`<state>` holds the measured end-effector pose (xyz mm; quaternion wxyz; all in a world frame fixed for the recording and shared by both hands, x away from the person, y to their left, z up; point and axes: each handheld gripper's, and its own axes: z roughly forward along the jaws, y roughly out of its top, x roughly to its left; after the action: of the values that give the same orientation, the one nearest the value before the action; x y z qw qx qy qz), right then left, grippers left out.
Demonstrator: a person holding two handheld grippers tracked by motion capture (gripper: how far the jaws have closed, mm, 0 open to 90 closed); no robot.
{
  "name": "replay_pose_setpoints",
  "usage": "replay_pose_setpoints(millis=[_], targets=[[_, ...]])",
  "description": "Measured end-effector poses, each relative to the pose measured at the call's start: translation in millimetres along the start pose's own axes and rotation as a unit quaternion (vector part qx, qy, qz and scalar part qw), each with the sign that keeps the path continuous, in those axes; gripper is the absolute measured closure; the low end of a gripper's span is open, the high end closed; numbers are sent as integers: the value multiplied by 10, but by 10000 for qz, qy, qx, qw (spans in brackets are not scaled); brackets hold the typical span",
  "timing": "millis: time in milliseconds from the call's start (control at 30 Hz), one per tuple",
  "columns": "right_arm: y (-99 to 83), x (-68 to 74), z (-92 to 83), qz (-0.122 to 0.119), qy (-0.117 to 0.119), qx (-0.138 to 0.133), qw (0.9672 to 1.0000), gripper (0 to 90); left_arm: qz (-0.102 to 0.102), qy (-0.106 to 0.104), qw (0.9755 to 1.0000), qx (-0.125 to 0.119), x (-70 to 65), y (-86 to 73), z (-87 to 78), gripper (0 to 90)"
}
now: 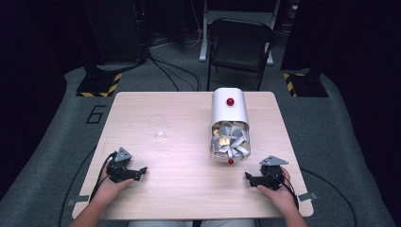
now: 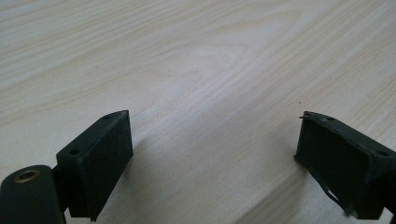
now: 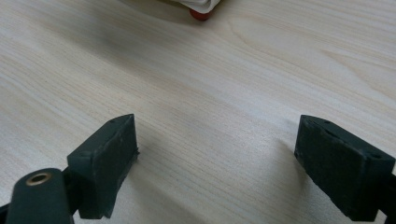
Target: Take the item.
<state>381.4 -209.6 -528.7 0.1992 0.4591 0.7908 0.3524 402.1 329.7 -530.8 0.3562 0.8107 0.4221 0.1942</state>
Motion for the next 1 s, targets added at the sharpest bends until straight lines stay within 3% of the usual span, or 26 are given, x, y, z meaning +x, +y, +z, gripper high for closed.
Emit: replay_pose_setpoints(millis=[767,833,1000], targets=[[4,1,7,13,-2,-21,10000,124,-45,-17,10000,-16,-26,-19,-39,167],[4,-3,7,-10,-16,-14,10000,125,-89,27,9999,-94,-26,-27,-41,193],[6,1,9,23,-6,-24,10000,124,-229,3,9997,19,-4,0,-76,280]])
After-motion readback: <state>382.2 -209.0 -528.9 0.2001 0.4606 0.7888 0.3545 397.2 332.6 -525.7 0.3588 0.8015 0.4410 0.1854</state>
